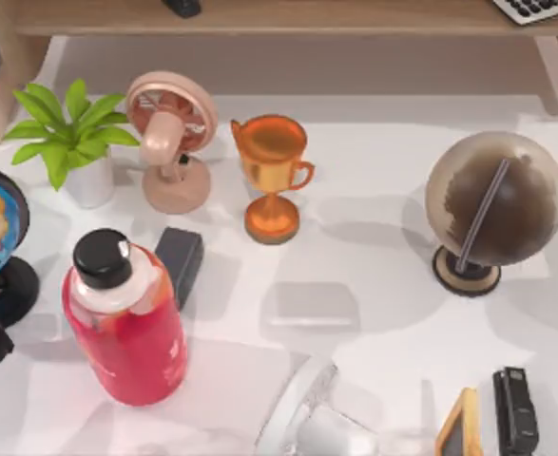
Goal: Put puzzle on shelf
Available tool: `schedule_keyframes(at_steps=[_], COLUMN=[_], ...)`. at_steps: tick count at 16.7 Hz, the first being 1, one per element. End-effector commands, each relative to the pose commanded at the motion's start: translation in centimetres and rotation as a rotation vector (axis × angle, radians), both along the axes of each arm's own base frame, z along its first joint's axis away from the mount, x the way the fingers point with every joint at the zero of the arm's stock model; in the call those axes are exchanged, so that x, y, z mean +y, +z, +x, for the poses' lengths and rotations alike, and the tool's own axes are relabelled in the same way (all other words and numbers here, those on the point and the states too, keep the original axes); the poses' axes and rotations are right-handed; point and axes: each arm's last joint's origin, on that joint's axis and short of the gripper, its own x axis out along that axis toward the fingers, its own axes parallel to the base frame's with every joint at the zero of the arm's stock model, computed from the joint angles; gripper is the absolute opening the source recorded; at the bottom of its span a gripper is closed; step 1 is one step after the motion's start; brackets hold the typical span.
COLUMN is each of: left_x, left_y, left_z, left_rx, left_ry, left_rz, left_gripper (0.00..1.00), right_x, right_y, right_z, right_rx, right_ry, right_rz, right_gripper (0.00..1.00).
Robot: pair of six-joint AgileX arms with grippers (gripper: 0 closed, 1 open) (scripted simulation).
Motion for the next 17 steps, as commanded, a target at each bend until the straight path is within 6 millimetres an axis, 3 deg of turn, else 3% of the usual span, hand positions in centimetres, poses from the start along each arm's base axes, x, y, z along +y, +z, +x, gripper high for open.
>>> schedule_keyframes(at_steps=[3, 6, 13, 17], left_x=[0.0, 0.0, 0.0, 0.0], left_y=[0.0, 0.0, 0.0, 0.0], left_z=[0.0, 0.0, 0.0, 0.0], left_rx=[0.0, 0.0, 0.0, 0.0], left_ry=[0.0, 0.0, 0.0, 0.0], left_rz=[0.0, 0.0, 0.0, 0.0], left_gripper=[1.0, 1.0, 1.0, 1.0], right_x=[-2.6, -4.1, -4.3, -4.5], right_y=[-4.3, -7.1, -7.7, -7.7], right_z=[2.1, 2.9, 3.1, 4.3], right_rx=[-0.004, -0.013, -0.014, -0.015], right_ry=[-0.002, -0.004, -0.004, -0.005], right_rz=[-0.144, -0.234, -0.256, -0.257], right_gripper=[1.0, 1.0, 1.0, 1.0])
